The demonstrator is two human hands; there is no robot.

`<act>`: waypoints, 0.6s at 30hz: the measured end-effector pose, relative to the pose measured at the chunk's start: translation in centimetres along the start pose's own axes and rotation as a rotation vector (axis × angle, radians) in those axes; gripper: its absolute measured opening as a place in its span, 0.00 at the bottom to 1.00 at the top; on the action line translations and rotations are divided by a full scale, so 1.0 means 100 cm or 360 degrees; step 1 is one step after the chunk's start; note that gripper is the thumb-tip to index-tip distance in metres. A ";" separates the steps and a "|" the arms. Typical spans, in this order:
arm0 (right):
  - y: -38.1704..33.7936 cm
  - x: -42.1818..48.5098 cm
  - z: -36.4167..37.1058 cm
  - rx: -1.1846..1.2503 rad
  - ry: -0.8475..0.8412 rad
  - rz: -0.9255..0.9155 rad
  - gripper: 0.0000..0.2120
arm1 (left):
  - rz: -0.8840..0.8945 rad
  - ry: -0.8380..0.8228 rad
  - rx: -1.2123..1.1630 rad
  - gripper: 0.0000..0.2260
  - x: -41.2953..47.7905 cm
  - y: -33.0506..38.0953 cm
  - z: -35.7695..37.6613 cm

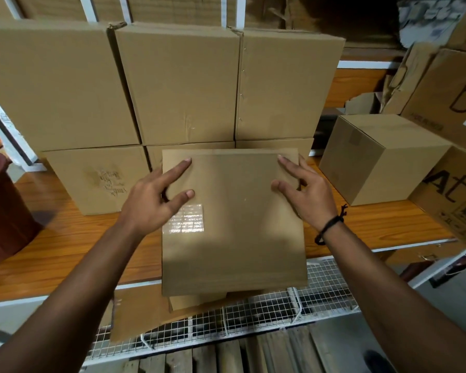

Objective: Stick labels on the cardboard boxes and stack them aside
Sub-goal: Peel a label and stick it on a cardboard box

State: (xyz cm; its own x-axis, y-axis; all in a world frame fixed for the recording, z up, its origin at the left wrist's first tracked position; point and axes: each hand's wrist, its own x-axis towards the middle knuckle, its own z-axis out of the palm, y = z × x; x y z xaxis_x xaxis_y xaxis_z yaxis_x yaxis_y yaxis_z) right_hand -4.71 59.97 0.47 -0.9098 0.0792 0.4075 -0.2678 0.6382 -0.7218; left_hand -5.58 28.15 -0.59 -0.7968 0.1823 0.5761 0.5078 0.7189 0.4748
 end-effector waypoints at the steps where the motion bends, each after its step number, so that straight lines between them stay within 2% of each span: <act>1: 0.002 0.002 0.000 -0.0010 -0.0029 0.0023 0.25 | -0.0055 -0.0056 0.0014 0.28 0.002 -0.001 0.001; 8: 0.014 0.001 0.002 0.0095 -0.0157 0.0028 0.25 | -0.0095 -0.0267 -0.0354 0.32 -0.038 -0.009 0.013; 10: 0.018 -0.007 0.001 0.0112 -0.0301 0.0050 0.28 | -0.0198 -0.0235 -0.0421 0.30 -0.054 -0.012 0.018; 13: 0.030 -0.030 0.004 0.0053 -0.0495 0.0051 0.33 | -0.0283 -0.0044 -0.0423 0.26 -0.058 -0.006 0.018; 15: 0.036 -0.043 0.008 0.0083 -0.0520 0.0093 0.36 | -0.0227 0.0033 -0.0406 0.23 -0.058 0.001 0.020; 18: 0.034 -0.044 0.011 0.0164 -0.0454 0.0092 0.35 | -0.0280 -0.0102 -0.0606 0.22 -0.065 0.001 0.027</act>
State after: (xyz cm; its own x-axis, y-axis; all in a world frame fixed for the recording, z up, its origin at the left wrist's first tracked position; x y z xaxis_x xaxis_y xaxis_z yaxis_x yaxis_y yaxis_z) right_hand -1.94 61.02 -4.41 -0.9728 -0.1145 0.2012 -0.2306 0.5568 -0.7980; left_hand -1.18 28.86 -6.09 -0.8947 0.1290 0.4277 0.4375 0.4461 0.7808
